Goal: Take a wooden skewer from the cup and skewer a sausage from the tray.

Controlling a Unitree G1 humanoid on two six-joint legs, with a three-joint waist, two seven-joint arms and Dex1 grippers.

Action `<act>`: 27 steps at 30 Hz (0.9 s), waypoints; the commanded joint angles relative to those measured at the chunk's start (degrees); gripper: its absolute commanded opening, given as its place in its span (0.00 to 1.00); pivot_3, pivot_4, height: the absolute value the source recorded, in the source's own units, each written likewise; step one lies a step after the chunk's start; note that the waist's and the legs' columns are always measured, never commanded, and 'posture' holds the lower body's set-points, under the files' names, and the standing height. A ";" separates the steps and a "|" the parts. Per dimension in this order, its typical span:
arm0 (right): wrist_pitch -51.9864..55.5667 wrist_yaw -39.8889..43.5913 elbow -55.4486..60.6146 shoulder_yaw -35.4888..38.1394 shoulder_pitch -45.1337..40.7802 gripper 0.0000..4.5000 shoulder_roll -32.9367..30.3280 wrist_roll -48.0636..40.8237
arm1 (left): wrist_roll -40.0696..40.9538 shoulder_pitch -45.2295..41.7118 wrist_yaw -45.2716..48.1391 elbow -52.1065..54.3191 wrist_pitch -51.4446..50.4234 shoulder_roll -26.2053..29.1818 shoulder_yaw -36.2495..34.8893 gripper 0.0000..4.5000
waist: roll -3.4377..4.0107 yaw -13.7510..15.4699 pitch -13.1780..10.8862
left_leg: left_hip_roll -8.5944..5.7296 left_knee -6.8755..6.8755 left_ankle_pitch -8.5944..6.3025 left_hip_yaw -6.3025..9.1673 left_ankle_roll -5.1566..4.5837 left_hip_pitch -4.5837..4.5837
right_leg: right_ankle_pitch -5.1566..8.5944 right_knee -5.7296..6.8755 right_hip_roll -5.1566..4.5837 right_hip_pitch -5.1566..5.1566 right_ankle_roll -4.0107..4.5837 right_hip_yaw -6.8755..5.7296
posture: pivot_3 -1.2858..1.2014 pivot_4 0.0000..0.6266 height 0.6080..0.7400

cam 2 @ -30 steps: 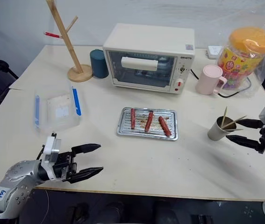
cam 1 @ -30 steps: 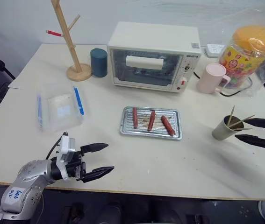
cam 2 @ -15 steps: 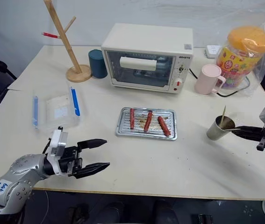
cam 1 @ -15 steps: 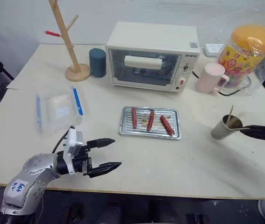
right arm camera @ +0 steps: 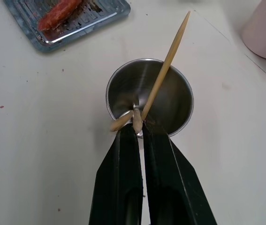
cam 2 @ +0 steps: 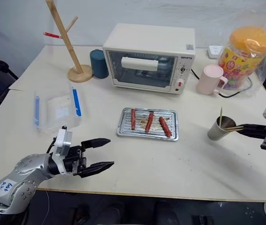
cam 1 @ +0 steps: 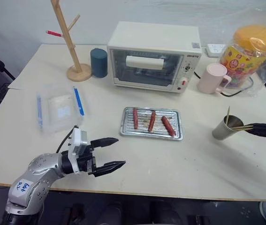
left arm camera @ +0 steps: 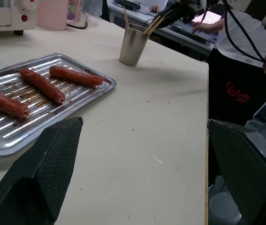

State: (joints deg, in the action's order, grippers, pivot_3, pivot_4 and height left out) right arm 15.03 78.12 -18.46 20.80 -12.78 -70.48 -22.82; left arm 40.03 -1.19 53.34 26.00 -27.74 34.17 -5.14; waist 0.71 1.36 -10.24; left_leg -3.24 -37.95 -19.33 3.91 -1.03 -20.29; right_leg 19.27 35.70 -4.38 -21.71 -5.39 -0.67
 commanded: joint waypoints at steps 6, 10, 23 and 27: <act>5.50 2.81 0.89 6.88 -2.40 0.01 -5.79 -3.14 | -1.82 -1.91 1.07 -2.67 3.28 -1.28 1.99 1.00 | 0.05 -0.02 -0.03 | 0.00 0.00 0.00 0.00 0.00 -0.01 | 0.00 -0.01 0.00 0.00 0.00 -0.01 | 0.52 0.24 1.00; 11.71 3.56 2.76 10.04 -4.25 0.01 -7.59 -6.26 | -2.60 -2.36 2.13 -4.02 4.26 -1.60 2.67 1.00 | 0.14 -0.02 -0.08 | 0.00 0.00 0.00 0.00 0.00 -0.01 | 0.00 -0.01 0.00 0.00 0.00 -0.01 | 0.52 0.24 1.00; 47.22 -3.16 24.00 10.65 -13.36 0.01 0.25 -35.20 | 3.86 -10.16 4.07 -7.17 0.59 -4.43 2.25 1.00 | 0.20 -0.09 -0.36 | 0.01 -0.02 -0.02 0.02 -0.01 -0.05 | -0.01 -0.01 0.00 -0.03 -0.01 -0.02 | 0.52 0.24 1.00; 51.46 -14.66 29.09 6.57 -18.99 0.01 13.98 -44.04 | 4.91 -14.35 4.76 -8.56 0.37 -6.85 2.95 1.00 | -0.07 -0.01 -0.51 | 0.01 -0.12 0.01 0.06 0.06 -0.05 | -0.02 0.12 0.03 -0.04 -0.03 -0.05 | 0.52 0.24 1.00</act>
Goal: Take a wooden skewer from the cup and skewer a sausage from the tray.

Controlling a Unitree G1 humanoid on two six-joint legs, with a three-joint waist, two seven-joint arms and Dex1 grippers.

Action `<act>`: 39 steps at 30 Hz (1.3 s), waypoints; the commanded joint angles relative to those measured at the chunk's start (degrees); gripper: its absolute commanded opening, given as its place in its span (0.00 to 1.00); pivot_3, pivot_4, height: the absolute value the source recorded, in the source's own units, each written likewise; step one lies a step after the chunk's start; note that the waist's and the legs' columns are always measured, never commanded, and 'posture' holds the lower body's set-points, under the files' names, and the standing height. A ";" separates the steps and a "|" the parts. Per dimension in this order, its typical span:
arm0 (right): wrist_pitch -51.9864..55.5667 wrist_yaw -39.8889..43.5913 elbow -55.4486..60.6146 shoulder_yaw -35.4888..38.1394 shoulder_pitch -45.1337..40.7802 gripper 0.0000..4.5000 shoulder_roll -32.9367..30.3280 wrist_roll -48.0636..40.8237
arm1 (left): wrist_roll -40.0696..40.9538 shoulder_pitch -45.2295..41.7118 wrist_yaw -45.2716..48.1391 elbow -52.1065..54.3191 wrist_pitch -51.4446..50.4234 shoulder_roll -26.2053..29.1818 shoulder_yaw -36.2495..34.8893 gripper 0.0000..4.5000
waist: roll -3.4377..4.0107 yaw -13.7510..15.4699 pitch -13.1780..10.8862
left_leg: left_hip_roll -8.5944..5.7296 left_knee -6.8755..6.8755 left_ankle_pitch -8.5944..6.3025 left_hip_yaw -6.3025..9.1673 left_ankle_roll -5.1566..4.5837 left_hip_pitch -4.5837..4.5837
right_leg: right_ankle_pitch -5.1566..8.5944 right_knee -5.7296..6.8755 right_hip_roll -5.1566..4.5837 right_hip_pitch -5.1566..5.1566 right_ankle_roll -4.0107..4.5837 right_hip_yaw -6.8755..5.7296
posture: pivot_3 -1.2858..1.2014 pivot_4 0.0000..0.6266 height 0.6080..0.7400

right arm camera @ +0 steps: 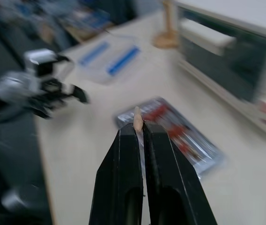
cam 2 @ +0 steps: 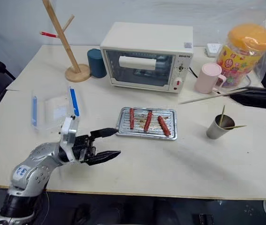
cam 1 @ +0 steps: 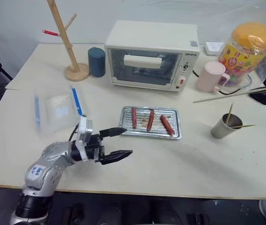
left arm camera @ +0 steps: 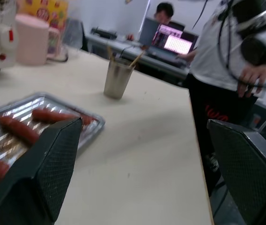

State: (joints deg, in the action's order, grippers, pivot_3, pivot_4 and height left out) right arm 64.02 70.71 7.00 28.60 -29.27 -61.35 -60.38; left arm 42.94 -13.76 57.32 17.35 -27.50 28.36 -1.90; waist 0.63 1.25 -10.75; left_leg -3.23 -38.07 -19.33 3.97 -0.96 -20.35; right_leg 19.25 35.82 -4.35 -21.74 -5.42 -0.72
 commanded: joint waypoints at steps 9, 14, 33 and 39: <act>2.94 -17.19 10.11 -8.55 -1.27 0.01 18.31 -14.21 | 6.22 -6.55 -3.86 1.81 -2.34 -5.90 -1.49 1.00 | 0.00 0.34 0.00 | -0.14 -0.78 -0.01 0.14 -0.04 -1.26 | -0.05 0.61 -0.08 -1.02 -0.10 -0.18 | 0.52 0.24 1.00; 1.71 -19.98 11.11 -10.35 -0.88 0.01 20.67 -15.25 | 8.23 -5.20 -5.03 4.20 -3.97 -6.46 -0.72 1.00 | -0.02 0.18 -0.01 | -0.15 -1.00 0.00 0.14 -0.03 -1.18 | -0.06 0.67 -0.09 -0.96 -0.11 -0.13 | 0.52 0.24 1.00; -1.77 -20.54 13.02 -12.82 2.22 0.00 20.52 -14.04 | 9.30 -5.71 -5.19 4.21 -4.96 -6.95 -0.74 0.16 | -0.02 0.18 -0.01 | -0.15 -0.95 0.00 0.14 -0.04 -1.17 | -0.06 0.63 -0.08 -0.97 -0.11 -0.11 | 0.52 0.24 1.00; -2.34 -20.36 13.47 -13.04 3.36 0.00 20.14 -13.80 | 8.84 -5.82 -4.96 4.10 -4.61 -7.13 -0.64 0.01 | -0.02 0.19 -0.01 | -0.15 -0.95 0.00 0.14 -0.04 -1.17 | -0.06 0.63 -0.08 -0.97 -0.11 -0.11 | 0.52 0.24 1.00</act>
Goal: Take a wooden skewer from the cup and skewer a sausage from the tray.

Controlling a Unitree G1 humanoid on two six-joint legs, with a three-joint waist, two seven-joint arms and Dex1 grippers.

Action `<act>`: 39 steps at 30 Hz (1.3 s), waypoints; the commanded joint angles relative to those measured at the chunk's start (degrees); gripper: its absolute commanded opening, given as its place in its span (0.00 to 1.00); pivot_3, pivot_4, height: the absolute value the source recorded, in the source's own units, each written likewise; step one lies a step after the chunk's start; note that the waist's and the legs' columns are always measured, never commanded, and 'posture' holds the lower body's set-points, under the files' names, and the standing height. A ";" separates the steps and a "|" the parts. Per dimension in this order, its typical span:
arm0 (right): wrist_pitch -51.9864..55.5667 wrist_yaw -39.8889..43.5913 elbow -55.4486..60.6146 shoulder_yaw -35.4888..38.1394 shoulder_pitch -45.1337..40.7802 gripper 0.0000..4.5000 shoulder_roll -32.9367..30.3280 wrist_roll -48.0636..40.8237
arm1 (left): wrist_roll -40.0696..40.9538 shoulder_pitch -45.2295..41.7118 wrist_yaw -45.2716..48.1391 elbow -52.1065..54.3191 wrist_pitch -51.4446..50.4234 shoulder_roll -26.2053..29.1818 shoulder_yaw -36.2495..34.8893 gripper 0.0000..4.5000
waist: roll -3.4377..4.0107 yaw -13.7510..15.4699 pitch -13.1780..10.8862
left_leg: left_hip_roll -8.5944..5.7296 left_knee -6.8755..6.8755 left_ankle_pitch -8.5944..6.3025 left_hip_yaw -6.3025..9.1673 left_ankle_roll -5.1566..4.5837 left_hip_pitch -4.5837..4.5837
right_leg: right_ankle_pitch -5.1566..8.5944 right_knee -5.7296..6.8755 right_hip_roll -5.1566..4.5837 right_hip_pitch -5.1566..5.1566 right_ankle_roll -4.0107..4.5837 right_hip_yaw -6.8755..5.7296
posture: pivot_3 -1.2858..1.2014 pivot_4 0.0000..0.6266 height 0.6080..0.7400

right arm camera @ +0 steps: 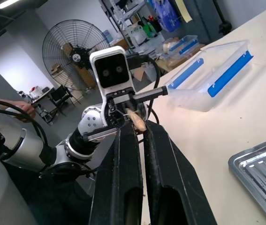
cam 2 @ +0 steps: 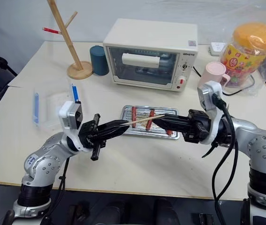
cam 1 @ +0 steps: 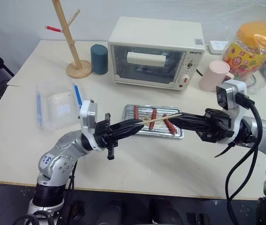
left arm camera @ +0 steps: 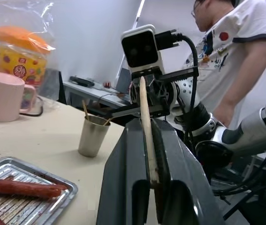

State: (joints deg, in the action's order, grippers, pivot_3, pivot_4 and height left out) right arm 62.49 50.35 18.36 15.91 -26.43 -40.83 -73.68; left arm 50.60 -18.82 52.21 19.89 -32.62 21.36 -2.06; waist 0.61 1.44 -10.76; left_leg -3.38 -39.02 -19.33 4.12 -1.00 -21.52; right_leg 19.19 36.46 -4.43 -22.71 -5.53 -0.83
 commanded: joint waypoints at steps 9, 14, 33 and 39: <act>-1.28 -3.16 1.46 0.94 2.33 0.09 -1.64 0.79 | 0.17 -0.52 0.60 0.37 1.09 1.56 -2.00 0.00 | 0.00 -0.01 0.00 | 0.00 0.01 0.00 0.00 0.00 0.00 | 0.00 0.00 0.00 0.00 0.00 0.00 | 0.52 0.24 1.00; -9.56 -0.23 4.15 4.70 10.56 0.36 -5.16 10.57 | -0.23 3.77 1.57 -0.53 1.73 6.19 -7.01 0.00 | 0.00 0.06 0.00 | 0.00 0.04 0.00 0.00 -0.01 0.00 | 0.00 -0.04 0.00 0.00 0.00 0.00 | 0.52 0.24 1.00; -35.37 1.16 13.42 9.40 39.90 0.99 -2.41 36.89 | -9.86 23.27 -1.63 -6.99 14.54 7.27 -18.02 0.00 | -0.05 -0.19 0.04 | 0.02 0.54 0.00 -0.03 -0.01 0.37 | -0.02 -0.39 0.01 0.28 -0.03 0.12 | 0.52 0.24 1.00; -15.96 -11.95 15.56 -4.82 17.60 0.99 -6.73 38.80 | -10.49 19.91 -2.27 -7.96 14.46 6.86 -16.51 0.00 | -0.03 -0.75 0.11 | 0.04 0.83 0.13 -0.05 0.15 0.43 | -0.03 -0.32 0.03 0.12 0.06 0.12 | 0.52 0.24 1.00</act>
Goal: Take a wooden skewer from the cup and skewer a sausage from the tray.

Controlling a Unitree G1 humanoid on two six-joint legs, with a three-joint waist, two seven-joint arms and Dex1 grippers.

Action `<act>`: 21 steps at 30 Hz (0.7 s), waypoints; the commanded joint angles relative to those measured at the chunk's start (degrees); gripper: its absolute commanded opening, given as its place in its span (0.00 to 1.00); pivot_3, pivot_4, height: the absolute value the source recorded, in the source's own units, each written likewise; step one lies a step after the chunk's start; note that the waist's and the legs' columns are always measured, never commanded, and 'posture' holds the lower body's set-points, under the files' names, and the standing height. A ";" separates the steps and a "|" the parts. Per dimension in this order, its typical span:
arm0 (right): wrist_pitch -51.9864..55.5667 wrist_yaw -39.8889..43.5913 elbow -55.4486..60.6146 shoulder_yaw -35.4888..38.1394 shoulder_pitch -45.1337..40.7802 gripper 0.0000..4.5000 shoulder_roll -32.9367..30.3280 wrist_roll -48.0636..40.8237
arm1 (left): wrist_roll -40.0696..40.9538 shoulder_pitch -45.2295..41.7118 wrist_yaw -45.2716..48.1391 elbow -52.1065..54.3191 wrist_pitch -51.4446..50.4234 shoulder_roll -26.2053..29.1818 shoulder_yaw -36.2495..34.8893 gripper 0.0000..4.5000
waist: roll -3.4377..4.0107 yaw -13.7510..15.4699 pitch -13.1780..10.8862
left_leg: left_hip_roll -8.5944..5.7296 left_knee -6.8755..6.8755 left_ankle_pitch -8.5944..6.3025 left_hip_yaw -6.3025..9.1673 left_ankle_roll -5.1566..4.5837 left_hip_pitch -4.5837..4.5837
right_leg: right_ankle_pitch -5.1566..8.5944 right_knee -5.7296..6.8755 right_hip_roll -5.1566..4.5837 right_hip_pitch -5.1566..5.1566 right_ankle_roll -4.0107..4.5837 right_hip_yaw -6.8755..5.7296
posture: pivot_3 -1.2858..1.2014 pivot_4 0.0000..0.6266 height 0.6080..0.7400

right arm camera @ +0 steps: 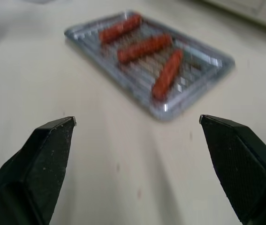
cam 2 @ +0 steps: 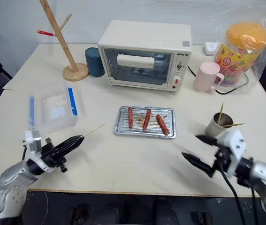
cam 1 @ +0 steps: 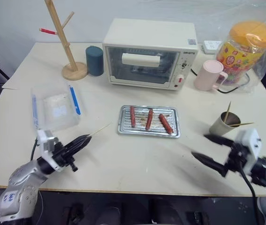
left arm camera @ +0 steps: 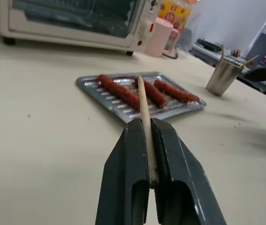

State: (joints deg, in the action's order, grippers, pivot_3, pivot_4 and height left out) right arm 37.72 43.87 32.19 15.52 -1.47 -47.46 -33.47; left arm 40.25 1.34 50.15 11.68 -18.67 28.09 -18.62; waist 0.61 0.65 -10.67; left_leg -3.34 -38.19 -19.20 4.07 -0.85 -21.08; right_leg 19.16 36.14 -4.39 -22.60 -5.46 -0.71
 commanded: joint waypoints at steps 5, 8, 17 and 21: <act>26.54 -15.85 -4.66 -18.72 -27.04 0.99 5.24 3.41 | -0.16 -0.41 -0.62 1.17 0.58 -0.48 1.24 0.00 | -0.10 0.04 0.04 | 0.01 0.04 0.02 0.02 0.02 -0.20 | 0.02 -0.10 0.01 -0.17 0.03 -0.02 | 0.52 0.24 1.00; 30.01 -19.44 -8.98 -23.12 -33.08 0.99 9.11 6.43 | -0.27 -0.12 -1.00 1.84 0.79 -0.78 1.76 0.00 | -0.13 0.19 0.03 | -0.02 0.02 0.03 0.01 0.01 -0.21 | 0.02 -0.10 -0.01 -0.17 0.03 -0.02 | 0.52 0.24 1.00; 28.09 -19.42 -18.87 -28.96 -39.20 0.99 11.46 12.79 | 0.05 2.28 -2.82 4.66 1.25 -1.48 1.33 0.00 | -0.14 0.48 0.04 | -0.05 0.00 0.04 0.00 -0.02 -0.25 | 0.02 -0.04 -0.02 -0.21 0.03 -0.02 | 0.52 0.24 1.00; 25.48 -18.49 -22.81 -29.71 -39.93 0.99 12.60 14.91 | -0.01 2.69 -3.37 5.13 1.24 -1.65 1.40 0.00 | -0.14 0.31 0.04 | -0.04 0.00 0.06 -0.01 -0.01 -0.25 | 0.02 0.01 -0.01 -0.23 0.03 -0.02 | 0.52 0.24 1.00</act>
State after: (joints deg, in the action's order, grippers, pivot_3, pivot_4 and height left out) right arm 65.07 24.72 9.91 -13.87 -40.30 -35.28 -19.78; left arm 40.04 3.74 47.02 15.09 -18.55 26.49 -16.54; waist 0.47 0.96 -10.63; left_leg -3.38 -38.19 -19.14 4.06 -0.86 -21.32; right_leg 19.18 36.16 -4.41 -22.83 -5.43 -0.72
